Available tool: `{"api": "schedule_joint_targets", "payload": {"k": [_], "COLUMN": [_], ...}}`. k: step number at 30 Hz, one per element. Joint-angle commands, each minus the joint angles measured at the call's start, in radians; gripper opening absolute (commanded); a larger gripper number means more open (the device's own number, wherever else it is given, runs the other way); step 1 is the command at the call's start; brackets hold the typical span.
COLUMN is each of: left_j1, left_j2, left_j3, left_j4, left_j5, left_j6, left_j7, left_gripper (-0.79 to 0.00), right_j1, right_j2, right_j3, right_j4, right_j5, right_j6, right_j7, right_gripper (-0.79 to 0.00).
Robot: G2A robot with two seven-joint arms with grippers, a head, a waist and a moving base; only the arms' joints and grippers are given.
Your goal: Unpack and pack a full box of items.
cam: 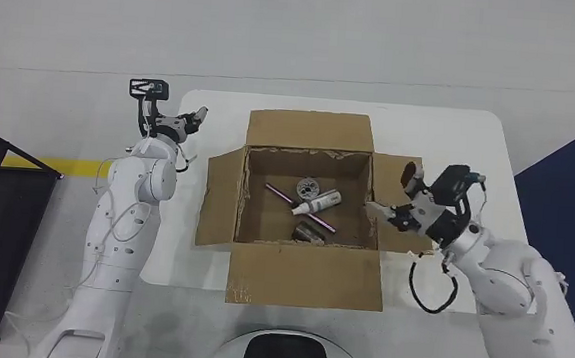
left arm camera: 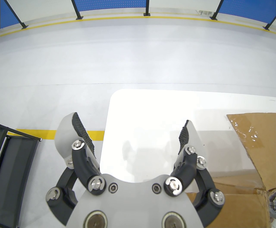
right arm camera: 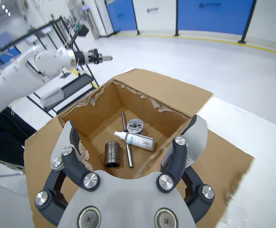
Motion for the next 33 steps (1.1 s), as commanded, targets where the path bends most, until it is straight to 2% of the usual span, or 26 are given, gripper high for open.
{"api": "schedule_joint_targets", "payload": {"k": [1, 5, 14, 16, 18, 21, 22, 25, 29, 33], "left_j1": [0.0, 0.0, 0.0, 0.0, 0.0, 0.0, 0.0, 0.0, 0.0, 0.0], "left_j2": [0.0, 0.0, 0.0, 0.0, 0.0, 0.0, 0.0, 0.0, 0.0, 0.0], "left_j3": [0.0, 0.0, 0.0, 0.0, 0.0, 0.0, 0.0, 0.0, 0.0, 0.0], "left_j4": [0.0, 0.0, 0.0, 0.0, 0.0, 0.0, 0.0, 0.0, 0.0, 0.0], "left_j5": [0.0, 0.0, 0.0, 0.0, 0.0, 0.0, 0.0, 0.0, 0.0, 0.0], "left_j6": [0.0, 0.0, 0.0, 0.0, 0.0, 0.0, 0.0, 0.0, 0.0, 0.0], "left_j7": [0.0, 0.0, 0.0, 0.0, 0.0, 0.0, 0.0, 0.0, 0.0, 0.0], "left_gripper": [0.0, 0.0, 0.0, 0.0, 0.0, 0.0, 0.0, 0.0, 0.0, 0.0], "right_j1": [-0.049, -0.06, -0.062, -0.035, 0.006, 0.098, 0.133, 0.203, 0.261, 0.289], "right_j2": [0.004, 0.011, 0.011, 0.017, 0.024, 0.035, 0.039, 0.045, 0.048, 0.055], "right_j3": [0.105, 0.165, 0.148, 0.119, 0.092, 0.033, 0.019, -0.02, -0.052, -0.026], "right_j4": [0.059, 0.178, 0.177, 0.215, 0.288, 0.407, 0.437, 0.507, 0.571, 0.61], "right_j5": [0.091, 0.233, 0.233, 0.299, 0.373, 0.502, 0.535, 0.595, 0.851, 1.132], "right_j6": [-0.066, -0.134, -0.138, -0.152, -0.102, -0.017, -0.005, 0.005, -0.029, -0.035], "right_j7": [-0.031, -0.009, 0.016, 0.089, 0.181, 0.378, 0.445, 0.543, 0.669, 0.794], "right_gripper": [0.0, 0.0, 0.0, 0.0, 0.0, 0.0, 0.0, 0.0, 0.0, 0.0]}}
